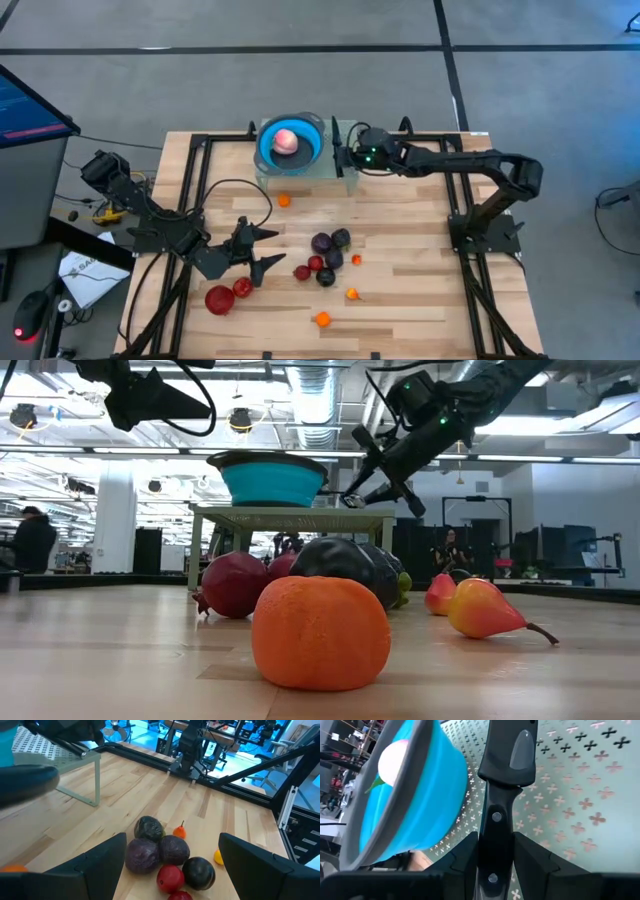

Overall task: Pick & Place Fruit
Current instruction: Put the black knife on the shelf to the right of the blue strainer bowl

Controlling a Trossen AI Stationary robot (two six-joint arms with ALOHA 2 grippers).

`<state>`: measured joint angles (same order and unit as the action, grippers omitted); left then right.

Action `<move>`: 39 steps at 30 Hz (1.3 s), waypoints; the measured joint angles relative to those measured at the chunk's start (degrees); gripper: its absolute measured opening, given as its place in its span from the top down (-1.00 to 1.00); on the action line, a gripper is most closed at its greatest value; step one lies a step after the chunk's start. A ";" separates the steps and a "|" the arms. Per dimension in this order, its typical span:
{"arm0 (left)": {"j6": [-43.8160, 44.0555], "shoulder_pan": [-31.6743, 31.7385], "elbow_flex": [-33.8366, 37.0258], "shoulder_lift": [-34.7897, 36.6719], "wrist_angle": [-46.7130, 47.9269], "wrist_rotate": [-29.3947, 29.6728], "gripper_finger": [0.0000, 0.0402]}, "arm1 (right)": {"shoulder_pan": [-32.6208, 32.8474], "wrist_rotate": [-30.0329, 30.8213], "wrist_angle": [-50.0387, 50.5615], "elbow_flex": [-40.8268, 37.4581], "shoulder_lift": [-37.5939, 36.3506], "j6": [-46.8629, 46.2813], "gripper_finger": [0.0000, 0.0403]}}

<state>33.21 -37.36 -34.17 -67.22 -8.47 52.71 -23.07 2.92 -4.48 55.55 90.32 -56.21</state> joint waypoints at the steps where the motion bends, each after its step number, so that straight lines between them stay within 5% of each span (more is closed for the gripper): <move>1: 0.02 0.00 0.00 0.00 -0.07 0.00 -0.54 | 0.02 0.02 -0.33 0.00 0.00 0.04 0.49; 31: 0.07 0.00 0.00 0.00 -1.13 -0.02 -0.54 | 0.02 2.08 -0.58 0.00 0.00 -0.41 0.48; 39: 0.07 0.00 0.00 0.00 -1.53 -0.02 -0.54 | 0.02 2.10 -0.68 0.00 0.00 0.49 0.10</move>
<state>33.28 -37.36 -34.17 -67.22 -10.00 52.69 -23.05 5.02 -5.16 55.55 90.32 -55.72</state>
